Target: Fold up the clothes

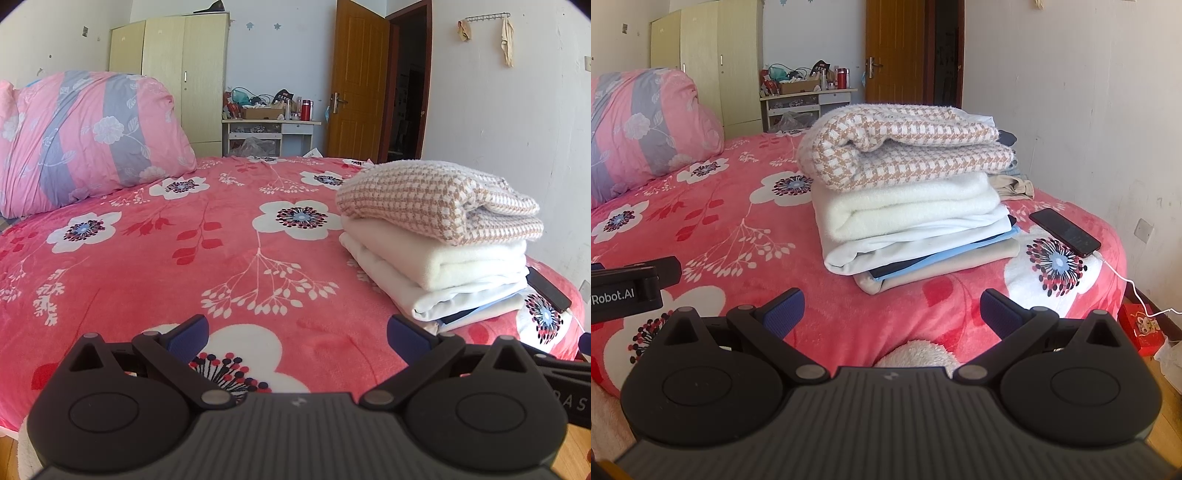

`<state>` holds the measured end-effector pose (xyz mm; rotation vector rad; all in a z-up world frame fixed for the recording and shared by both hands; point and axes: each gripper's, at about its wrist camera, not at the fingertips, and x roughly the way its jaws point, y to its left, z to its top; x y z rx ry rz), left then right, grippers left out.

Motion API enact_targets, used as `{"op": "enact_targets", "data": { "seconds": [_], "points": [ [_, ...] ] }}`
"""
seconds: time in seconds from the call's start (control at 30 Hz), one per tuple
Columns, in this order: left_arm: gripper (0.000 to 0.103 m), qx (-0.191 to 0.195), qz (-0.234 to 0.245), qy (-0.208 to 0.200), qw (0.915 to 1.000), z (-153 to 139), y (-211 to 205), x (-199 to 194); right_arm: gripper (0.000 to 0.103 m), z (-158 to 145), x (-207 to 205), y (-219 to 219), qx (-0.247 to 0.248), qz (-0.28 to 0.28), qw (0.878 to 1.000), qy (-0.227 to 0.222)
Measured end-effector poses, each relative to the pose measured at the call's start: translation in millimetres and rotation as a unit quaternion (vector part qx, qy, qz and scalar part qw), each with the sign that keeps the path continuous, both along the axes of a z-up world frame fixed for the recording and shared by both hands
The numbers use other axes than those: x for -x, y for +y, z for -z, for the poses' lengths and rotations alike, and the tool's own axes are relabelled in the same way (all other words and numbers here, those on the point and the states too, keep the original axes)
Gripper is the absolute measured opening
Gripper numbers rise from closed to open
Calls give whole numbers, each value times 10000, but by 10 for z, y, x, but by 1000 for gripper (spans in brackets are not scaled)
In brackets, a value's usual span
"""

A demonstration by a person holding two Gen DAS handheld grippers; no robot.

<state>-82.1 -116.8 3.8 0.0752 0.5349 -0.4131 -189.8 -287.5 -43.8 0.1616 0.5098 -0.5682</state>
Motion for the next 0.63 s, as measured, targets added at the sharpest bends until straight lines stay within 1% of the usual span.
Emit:
{"op": "enact_targets", "data": {
  "seconds": [0.63],
  "points": [
    [103, -15, 2, 10, 10000, -1, 1, -6, 102, 4, 2, -16, -24, 6, 10000, 3]
  ]
}}
